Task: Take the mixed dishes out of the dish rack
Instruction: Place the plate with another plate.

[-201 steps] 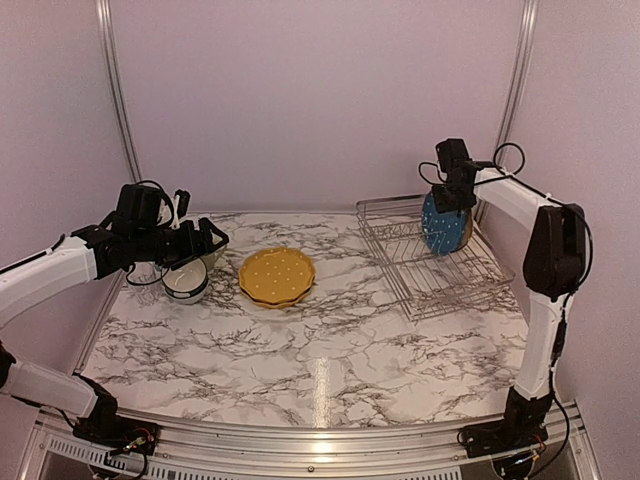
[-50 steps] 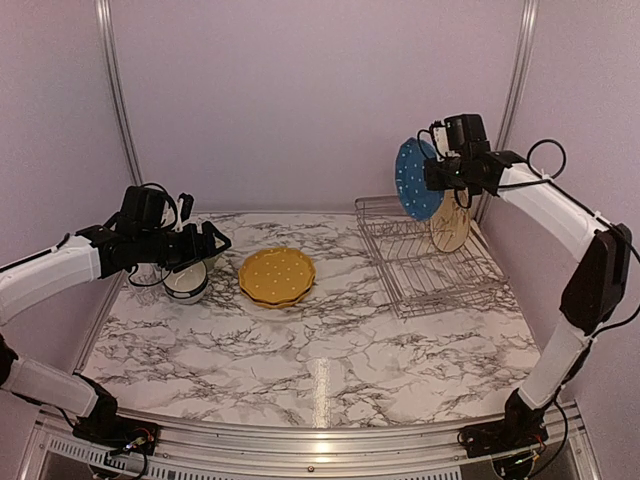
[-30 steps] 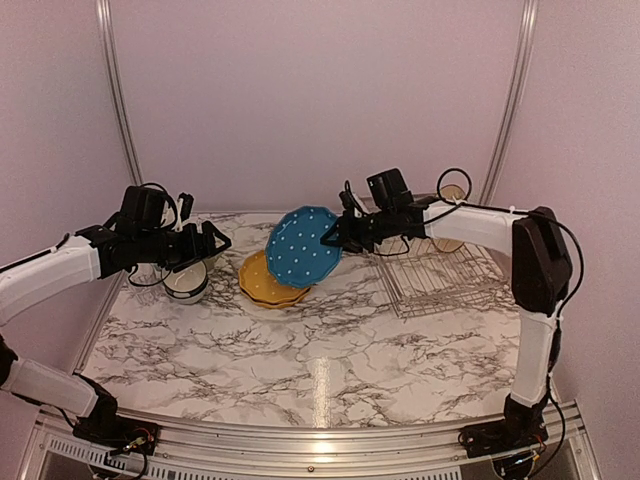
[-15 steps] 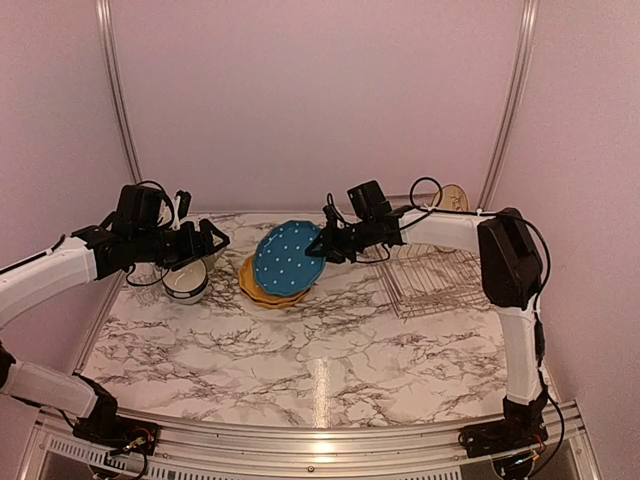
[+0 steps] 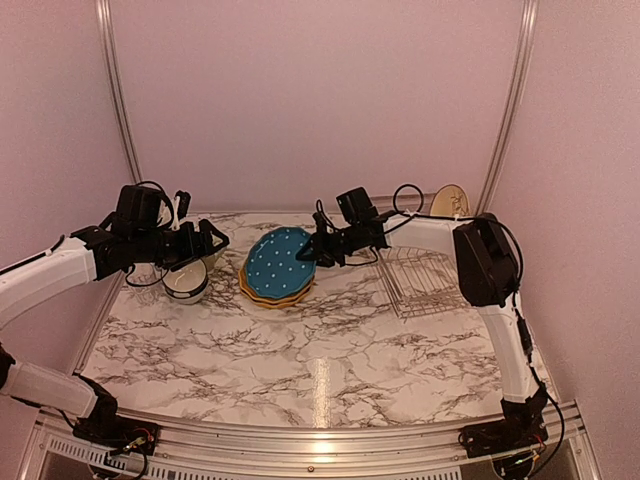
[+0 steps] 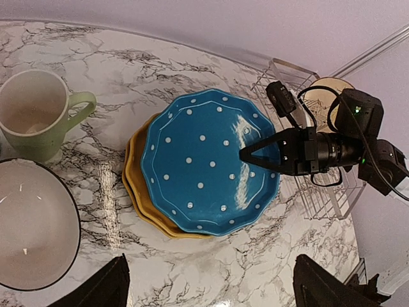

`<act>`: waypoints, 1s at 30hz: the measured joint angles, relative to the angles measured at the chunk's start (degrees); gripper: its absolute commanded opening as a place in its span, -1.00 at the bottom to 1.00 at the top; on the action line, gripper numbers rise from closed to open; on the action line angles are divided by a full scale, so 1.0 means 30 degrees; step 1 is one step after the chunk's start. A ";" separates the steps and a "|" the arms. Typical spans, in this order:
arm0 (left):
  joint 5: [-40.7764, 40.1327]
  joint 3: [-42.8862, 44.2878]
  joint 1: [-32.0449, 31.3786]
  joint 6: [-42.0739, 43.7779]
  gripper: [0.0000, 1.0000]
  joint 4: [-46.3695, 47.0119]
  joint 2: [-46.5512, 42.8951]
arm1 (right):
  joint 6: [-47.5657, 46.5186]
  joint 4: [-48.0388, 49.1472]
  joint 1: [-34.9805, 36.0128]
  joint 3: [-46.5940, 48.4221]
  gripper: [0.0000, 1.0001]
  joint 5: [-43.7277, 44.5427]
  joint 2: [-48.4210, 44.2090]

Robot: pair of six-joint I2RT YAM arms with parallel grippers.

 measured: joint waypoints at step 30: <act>0.0204 0.0000 0.0000 -0.0022 0.83 0.0138 0.0481 | -0.4692 -0.5202 0.0255 0.2484 0.36 0.3228 0.0058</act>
